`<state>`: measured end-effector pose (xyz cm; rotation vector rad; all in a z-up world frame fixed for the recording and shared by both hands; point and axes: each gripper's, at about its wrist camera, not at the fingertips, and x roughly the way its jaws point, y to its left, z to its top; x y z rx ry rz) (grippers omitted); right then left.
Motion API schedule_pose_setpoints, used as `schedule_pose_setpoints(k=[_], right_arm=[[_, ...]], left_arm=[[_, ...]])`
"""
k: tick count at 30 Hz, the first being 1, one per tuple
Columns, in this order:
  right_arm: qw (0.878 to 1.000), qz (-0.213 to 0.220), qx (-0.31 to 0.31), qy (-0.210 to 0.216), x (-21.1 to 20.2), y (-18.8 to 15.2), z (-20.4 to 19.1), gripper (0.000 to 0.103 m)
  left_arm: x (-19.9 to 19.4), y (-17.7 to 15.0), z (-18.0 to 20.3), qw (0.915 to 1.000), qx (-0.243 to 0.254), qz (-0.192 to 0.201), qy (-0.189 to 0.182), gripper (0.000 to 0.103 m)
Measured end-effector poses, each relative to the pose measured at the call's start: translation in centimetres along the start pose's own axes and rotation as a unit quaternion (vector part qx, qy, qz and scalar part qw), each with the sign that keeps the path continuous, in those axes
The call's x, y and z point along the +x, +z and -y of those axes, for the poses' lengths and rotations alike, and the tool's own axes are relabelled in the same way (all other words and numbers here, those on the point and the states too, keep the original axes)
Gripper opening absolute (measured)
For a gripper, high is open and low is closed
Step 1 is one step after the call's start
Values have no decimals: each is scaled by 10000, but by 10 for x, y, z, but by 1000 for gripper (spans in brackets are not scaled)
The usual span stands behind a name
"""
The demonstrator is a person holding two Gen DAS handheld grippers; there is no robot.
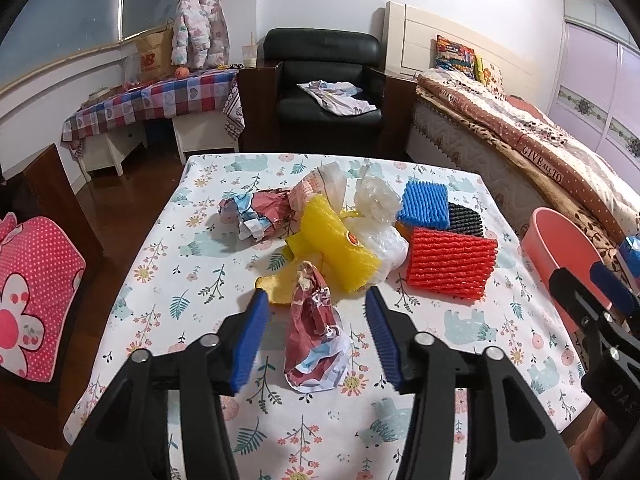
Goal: Collect trash
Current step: 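Move both grippers toward the foam nets on the table, then grasp the yellow foam net with the left gripper while the right grasps the red foam net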
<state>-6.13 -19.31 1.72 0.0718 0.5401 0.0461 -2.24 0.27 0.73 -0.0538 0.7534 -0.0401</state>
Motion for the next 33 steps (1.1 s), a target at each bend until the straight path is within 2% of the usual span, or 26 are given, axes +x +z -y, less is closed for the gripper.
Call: schedule_pose_setpoints(k=[4,12,18,20,24,27,31,33], right_arm=[[10000,-88,5,35,6,-2,1,87],[9996,-261,63,129,19,-6,2,86],[9991,-361,130,175,27,-8,6,84],[9989,-396,143,189,30,-8,8,82],[9985,-444,173,260,35,-3,12,82],[9978,-533,203,343,43,1,14,81],[9953,-764,341,485,58,3,18,81],[9940,-850,419,537,65,5,21,81]], left_arm=[[1,1,-11,9999,-70,68,-55,58],[10,9,-28,9991,-346,-23,-257,58],[28,26,-14,9985,-334,-215,-389,58],[39,32,-10,9978,-383,-346,-417,54],[59,45,-3,9973,-409,-507,-332,52],[73,51,2,9973,-343,-596,-247,45],[88,51,0,9955,-389,-814,-300,11],[89,49,-3,9951,-468,-812,-324,10]])
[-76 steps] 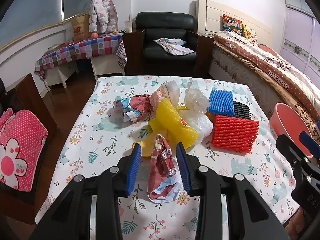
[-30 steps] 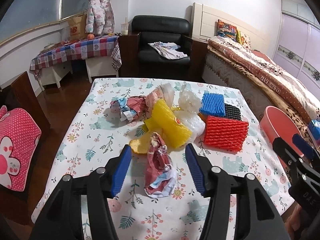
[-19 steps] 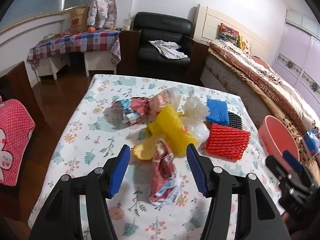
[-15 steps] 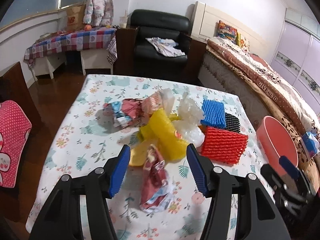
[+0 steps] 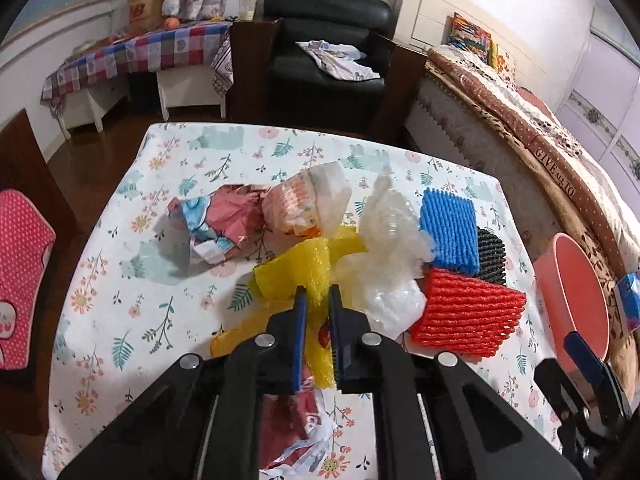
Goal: Collect trash
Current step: 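Grasp the yellow foam net with the left gripper while the right grasps the red foam net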
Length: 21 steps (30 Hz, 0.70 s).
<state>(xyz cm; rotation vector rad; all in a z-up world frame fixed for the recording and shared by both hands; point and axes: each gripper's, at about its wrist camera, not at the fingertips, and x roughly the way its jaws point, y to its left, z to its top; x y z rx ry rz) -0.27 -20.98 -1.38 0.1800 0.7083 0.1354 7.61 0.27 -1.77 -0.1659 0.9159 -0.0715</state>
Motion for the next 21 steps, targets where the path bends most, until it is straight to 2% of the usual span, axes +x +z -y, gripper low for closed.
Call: schedule_pose_setpoints(k=[9,15,18,20,21], right_arm=[[9990,-342,199,182,26,10,1,72],[9983,-488,221,208,42,16,-1,57],[9973,-613,271,289,49,16,-1,41],[9964,-690,284,398,51,13,-2,24],[9961,-707,287,440,50,11,-3,20]], left_arm=[[-25,-11,-5,9989,154,396,-199,8],[-41,-15,-8,9978,139,555,-325,8],[-46,-17,-8,9975,178,596,-345,8],[-48,-19,-8,9974,196,603,-357,8],[-49,-20,-7,9973,205,611,-366,8]])
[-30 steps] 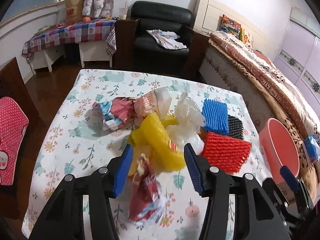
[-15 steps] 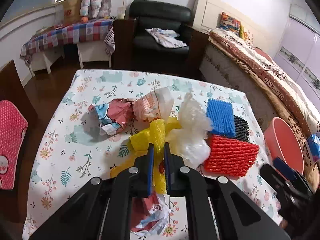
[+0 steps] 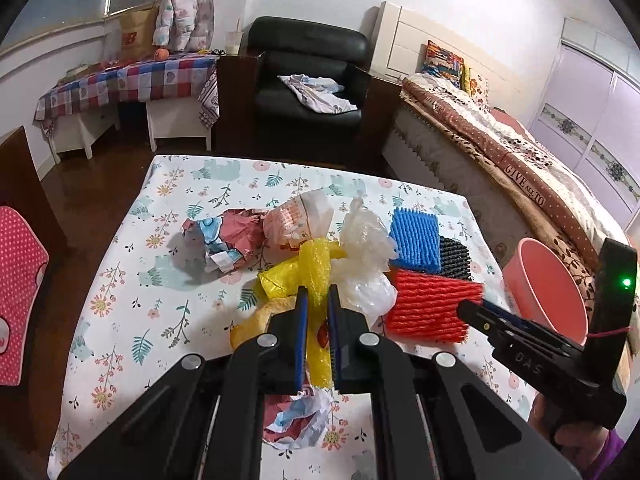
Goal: Collect trash
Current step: 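Grasp the yellow foam net with the left gripper while the right grasps the red foam net, then carry both held foam nets over the pink bucket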
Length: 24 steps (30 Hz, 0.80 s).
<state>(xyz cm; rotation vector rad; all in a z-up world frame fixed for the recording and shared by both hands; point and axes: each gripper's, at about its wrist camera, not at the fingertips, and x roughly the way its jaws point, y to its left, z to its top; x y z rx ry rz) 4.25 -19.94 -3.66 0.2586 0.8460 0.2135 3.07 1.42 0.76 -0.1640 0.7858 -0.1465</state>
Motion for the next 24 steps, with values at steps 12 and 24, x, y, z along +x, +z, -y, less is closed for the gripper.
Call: schedule_pose_setpoints(k=[12,24], right_arm=[[9983,473,-191,265,-46,-6,-9,4],[9930,1174,-81,124,-102,5,5,4]], left_arm=[[-13,0,11,9997,153,186,-93,8],[-35,9,34,9975,406,480,-334,8]])
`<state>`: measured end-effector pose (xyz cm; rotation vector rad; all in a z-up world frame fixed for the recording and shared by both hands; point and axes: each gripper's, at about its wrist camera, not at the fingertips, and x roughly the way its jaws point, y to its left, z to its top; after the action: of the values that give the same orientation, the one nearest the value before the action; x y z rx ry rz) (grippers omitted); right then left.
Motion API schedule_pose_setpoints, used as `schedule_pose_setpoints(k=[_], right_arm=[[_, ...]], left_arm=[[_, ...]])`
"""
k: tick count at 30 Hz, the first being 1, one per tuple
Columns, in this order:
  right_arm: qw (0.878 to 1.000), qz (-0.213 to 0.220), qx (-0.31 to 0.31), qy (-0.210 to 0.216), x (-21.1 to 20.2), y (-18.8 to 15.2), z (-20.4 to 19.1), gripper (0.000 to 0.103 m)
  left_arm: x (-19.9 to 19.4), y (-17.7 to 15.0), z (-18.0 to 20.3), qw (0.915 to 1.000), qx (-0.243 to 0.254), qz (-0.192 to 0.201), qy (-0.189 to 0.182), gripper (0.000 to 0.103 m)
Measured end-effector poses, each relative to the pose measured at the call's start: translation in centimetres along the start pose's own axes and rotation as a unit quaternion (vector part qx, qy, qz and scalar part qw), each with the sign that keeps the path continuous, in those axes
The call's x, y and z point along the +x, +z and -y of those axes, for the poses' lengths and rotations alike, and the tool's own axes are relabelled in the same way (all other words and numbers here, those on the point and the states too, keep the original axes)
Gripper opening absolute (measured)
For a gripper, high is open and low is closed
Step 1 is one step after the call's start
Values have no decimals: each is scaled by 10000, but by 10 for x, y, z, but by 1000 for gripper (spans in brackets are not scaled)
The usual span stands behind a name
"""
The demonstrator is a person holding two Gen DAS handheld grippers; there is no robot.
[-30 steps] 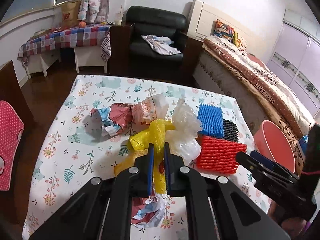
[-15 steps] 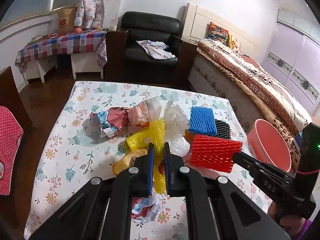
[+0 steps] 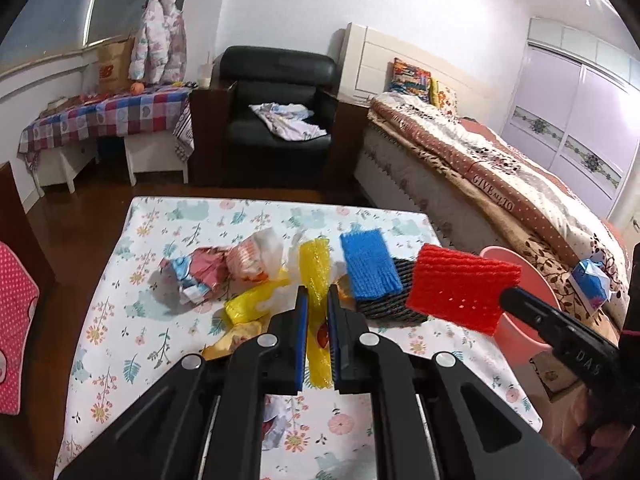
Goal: Collect trash
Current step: 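Carry both held foam nets over the pink bucket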
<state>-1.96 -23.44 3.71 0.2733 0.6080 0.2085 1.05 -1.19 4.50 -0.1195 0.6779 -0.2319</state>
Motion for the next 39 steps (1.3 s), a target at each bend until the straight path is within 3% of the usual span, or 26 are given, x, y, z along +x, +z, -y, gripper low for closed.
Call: schedule_pose_setpoints(k=[9,15,26,39], right_arm=[[9988,291,216,-315,-21,7,26,4],[9949,469,360,-816,-31,13,52,4],[9797,292,828,-1803,-36,6,119,4],[9649,56,1060,-2403,-40,-3,172,4]], left_arm=[[-4,11,35,9990,364,119,-251,8],[9,20,75,9961,707,124,-509,8],[56,20,169,9860,1333,-142,-991,8],[106,5,258,9689,1883,-557,-1508,9]])
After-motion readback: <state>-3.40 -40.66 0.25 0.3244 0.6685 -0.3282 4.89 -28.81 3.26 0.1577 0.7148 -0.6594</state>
